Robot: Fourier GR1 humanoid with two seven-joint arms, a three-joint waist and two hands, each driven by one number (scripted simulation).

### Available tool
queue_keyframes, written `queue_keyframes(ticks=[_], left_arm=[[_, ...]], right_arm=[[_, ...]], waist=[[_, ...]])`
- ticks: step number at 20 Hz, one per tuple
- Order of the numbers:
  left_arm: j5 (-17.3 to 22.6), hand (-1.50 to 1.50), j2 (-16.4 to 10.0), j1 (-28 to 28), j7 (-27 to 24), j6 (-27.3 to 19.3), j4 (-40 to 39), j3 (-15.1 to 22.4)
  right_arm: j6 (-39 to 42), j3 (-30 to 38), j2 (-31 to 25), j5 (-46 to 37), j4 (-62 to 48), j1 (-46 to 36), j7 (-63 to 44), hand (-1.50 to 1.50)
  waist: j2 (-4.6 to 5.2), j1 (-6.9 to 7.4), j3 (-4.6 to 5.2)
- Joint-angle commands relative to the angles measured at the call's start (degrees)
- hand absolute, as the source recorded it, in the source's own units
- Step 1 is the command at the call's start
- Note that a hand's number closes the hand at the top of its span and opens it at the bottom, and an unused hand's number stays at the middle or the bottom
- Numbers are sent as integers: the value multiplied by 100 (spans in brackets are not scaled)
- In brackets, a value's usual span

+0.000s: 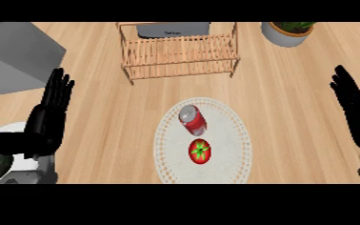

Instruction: Pick the tomato from the placemat and place it in the tiered shelf

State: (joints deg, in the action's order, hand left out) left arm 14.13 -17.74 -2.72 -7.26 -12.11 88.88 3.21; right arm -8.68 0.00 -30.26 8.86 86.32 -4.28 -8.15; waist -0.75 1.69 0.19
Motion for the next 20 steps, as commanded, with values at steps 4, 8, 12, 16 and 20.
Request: queue_keyframes(ticks=[4, 8, 12, 16, 20], left_arm=[[225, 0, -307, 362, 1127, 246, -536, -82], [347, 0, -119, 422, 1717, 358, -983, 210], [355, 0, 30, 279, 1798, 552, -1384, 268], [269, 0, 126, -97, 1938, 486, -1609, 133], [270, 0, -1, 279, 2088, 525, -922, 218]], right_arm=[[-561, -209, 367, -582, 1255, 486, 725, 150], [-1284, -533, -23, -1966, 681, 1059, -212, 150], [-1265, -633, 924, -1212, 1179, 1858, 549, -150], [-546, -759, 641, -1184, 1302, 1957, 1103, -150], [-72, -1367, 151, -1423, 2913, 2562, 27, -150]], waist=[[45, -302, -18], [126, -418, 10], [74, -277, -20], [77, -224, -20], [50, -207, -13]])
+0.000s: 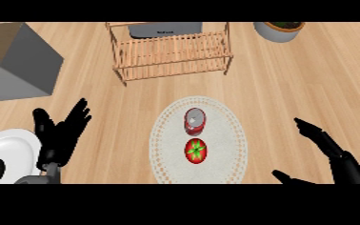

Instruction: Pick the tomato from the placemat and place it in the tiered shelf

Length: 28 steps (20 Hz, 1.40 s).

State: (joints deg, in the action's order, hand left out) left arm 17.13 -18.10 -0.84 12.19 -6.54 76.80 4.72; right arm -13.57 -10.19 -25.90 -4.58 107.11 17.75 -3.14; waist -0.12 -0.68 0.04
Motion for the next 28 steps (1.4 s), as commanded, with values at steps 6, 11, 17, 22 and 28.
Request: queue_keyframes(ticks=[6, 11, 17, 22, 28], left_arm=[[-52, 0, 19, 111, 83, 134, 39, -35], [-67, 0, 87, -37, 331, 79, 200, -3], [-188, 0, 116, -356, 290, 46, -119, -110], [-209, 0, 73, -142, 229, 146, -30, -158], [-201, 0, 64, -194, 423, 180, 109, -190]], right_arm=[[783, -771, -587, -513, 2222, -126, -2562, -150], [734, -1757, -78, -1623, 2368, -1157, -4692, -150], [826, -2514, 1100, -2911, 1445, -2595, -6451, -150], [1282, -2673, 1620, -3363, 1030, -2875, -7125, -150], [1671, -2761, 2294, -3546, 59, -3182, -7198, -150]], waist=[[4, 90, 9], [12, 156, 13], [18, 142, 10], [2, 97, 4], [4, 105, 0]])
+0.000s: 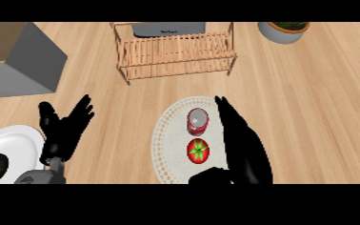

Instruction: Pick the tomato from the placemat and place it in the tiered shelf

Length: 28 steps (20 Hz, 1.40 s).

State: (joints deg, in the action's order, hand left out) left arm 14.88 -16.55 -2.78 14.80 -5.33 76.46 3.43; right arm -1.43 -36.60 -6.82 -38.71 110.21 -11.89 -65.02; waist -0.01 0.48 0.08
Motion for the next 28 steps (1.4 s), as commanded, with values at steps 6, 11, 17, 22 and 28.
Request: queue_keyframes(ticks=[6, 11, 17, 22, 28], left_arm=[[-81, 0, 136, -280, -15, -21, -300, -103], [86, 0, -89, 150, 327, 102, 440, -218], [-53, 0, -79, 79, -11, 255, 16, -332], [-285, 0, 208, -100, 77, 21, -126, -166], [-303, 0, 280, -56, -45, 122, -167, -184]], right_arm=[[593, -206, 667, -526, -680, -133, -1092, -150], [460, -246, 674, -904, -728, 22, -1200, -150], [102, -180, 677, -1020, -1374, 163, -592, -150], [-98, -472, 678, -981, -1576, 40, -920, -150], [-242, -169, 678, -1288, -2206, 19, -584, -150]], waist=[[1, -71, -2], [-19, -29, -7], [2, -41, -7], [6, -41, -6], [4, -49, -7]])
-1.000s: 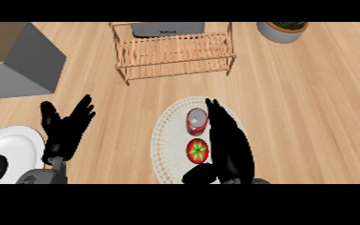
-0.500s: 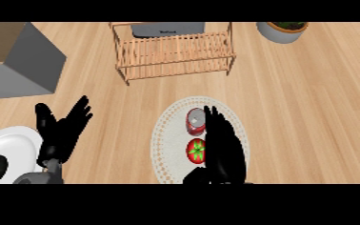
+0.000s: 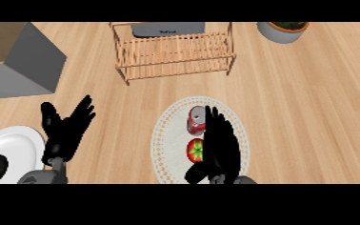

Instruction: Pick the tomato from the placemat and place it in the tiered shelf

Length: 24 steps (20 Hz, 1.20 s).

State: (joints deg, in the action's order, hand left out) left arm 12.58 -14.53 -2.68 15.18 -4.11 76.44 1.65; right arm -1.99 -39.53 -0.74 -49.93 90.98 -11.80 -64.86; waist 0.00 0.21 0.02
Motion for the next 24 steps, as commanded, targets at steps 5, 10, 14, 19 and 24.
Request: queue_keyframes(ticks=[5, 10, 14, 19, 24], left_arm=[[-25, 0, -60, -258, 126, 48, -187, -209], [-60, 0, 98, -238, 112, 138, -64, -203], [-246, 0, 131, 465, -323, 206, 46, -141], [-364, 0, 285, 26, 165, -14, 175, -88], [-356, 0, 301, -170, 43, 90, -186, -169]], right_arm=[[-790, -19, 71, -330, -762, -19, -472, -150], [-976, 46, 71, -37, -1104, -222, -97, -150], [-1443, 21, 71, -86, -1578, -216, 250, -150], [-1049, 176, 72, 481, -2068, -382, 976, 150], [-678, -314, 70, 1084, -2237, -936, 909, 150]], waist=[[3, -14, -2], [3, 2, -2], [4, 25, -2], [7, 10, -3], [12, 31, -2]])
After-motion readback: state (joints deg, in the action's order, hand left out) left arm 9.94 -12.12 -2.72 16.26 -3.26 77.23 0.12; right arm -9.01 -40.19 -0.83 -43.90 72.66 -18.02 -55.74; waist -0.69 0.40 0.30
